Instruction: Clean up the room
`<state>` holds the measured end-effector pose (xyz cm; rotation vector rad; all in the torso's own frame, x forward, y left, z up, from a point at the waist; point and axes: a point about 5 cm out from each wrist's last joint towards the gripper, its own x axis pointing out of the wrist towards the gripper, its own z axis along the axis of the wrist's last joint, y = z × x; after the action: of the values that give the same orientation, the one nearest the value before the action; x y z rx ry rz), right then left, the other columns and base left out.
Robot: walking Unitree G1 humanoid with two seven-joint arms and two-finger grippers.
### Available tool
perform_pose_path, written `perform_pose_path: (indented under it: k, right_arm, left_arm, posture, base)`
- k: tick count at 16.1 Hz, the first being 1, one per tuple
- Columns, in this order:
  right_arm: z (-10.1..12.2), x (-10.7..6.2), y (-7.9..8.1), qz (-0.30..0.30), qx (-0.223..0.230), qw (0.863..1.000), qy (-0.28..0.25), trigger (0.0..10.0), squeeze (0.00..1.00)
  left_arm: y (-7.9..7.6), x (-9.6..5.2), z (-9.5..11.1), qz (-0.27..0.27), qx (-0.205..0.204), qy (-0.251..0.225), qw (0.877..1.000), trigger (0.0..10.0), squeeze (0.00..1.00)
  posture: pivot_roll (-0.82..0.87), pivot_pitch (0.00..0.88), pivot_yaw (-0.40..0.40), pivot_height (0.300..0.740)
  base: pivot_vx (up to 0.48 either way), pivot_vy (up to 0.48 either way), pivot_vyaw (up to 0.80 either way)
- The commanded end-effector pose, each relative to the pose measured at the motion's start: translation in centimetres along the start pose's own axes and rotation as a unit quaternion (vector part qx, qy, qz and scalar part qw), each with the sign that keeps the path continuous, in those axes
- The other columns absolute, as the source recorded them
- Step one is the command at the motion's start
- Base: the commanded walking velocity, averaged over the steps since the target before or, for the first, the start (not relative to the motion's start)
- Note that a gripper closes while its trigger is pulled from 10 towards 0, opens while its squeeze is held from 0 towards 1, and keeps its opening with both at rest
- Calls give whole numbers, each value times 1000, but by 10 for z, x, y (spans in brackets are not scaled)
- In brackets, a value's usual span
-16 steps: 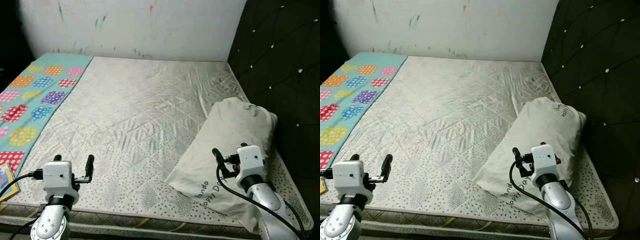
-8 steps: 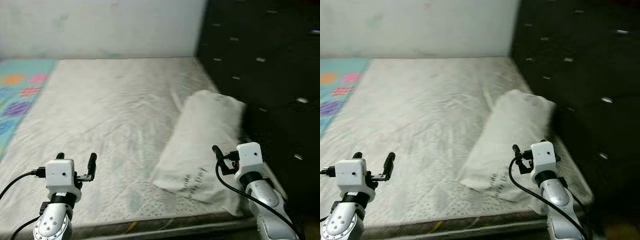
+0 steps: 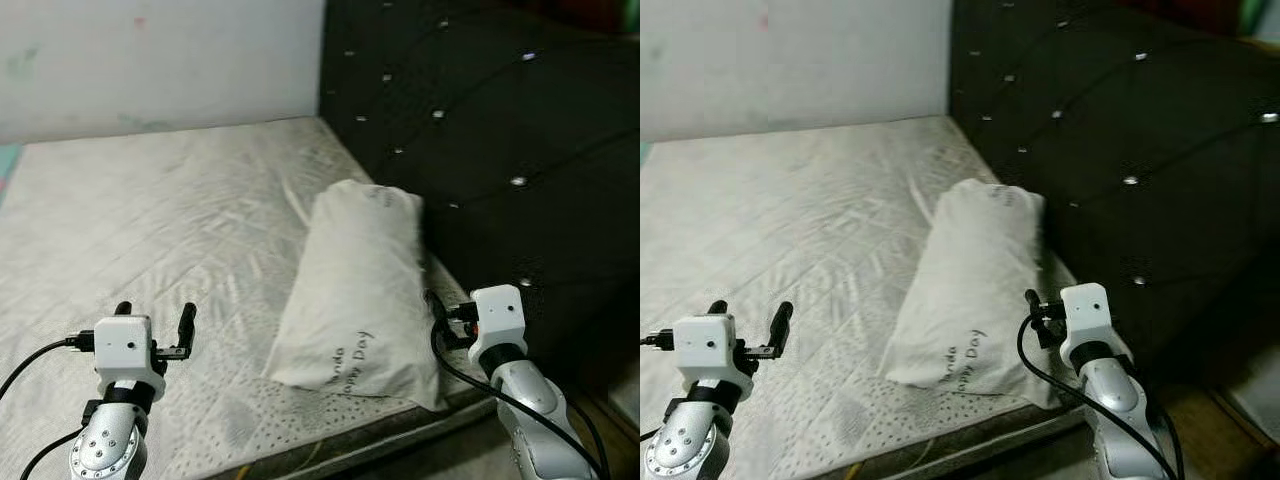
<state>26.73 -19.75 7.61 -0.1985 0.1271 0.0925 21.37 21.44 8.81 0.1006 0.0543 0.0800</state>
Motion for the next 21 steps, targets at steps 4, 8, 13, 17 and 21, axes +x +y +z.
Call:
perform_pose_path:
  k: [4, 8, 13, 17, 21]
  right_arm:
    - [3, 3, -2, -7, -4, 1000, -2, 10000, 0]
    - [8, 8, 2, 6, -5, 1000, -13, 10000, 0]
    - [9, 10, 10, 15, -1, 1000, -18, 10000, 0]
    - [11, 11, 12, 23, -4, 999, -23, 10000, 0]
    - [11, 11, 10, 24, -7, 999, -25, 10000, 0]
  left_arm:
    - [-4, 3, 3, -7, -1, -6, 1000, 10000, 0]
    - [-4, 9, 7, 3, -2, -17, 1000, 10000, 0]
    - [-5, 6, 4, 7, 6, -10, 1000, 10000, 0]
    - [-6, 6, 2, 8, 5, -6, 1000, 10000, 0]
    - [-7, 6, 2, 8, 5, -4, 1000, 10000, 0]
  posture:
    - [-120, 0, -12, 740]
    - [-122, 0, -25, 740]
    - [-114, 0, -16, 740]
    - [-113, 0, -17, 740]
    - [-118, 0, -18, 740]
  base:
    - [0, 0, -800]
    - [0, 0, -600]
    - [0, 0, 0]
    - [0, -153, 0]
    - [0, -363, 0]
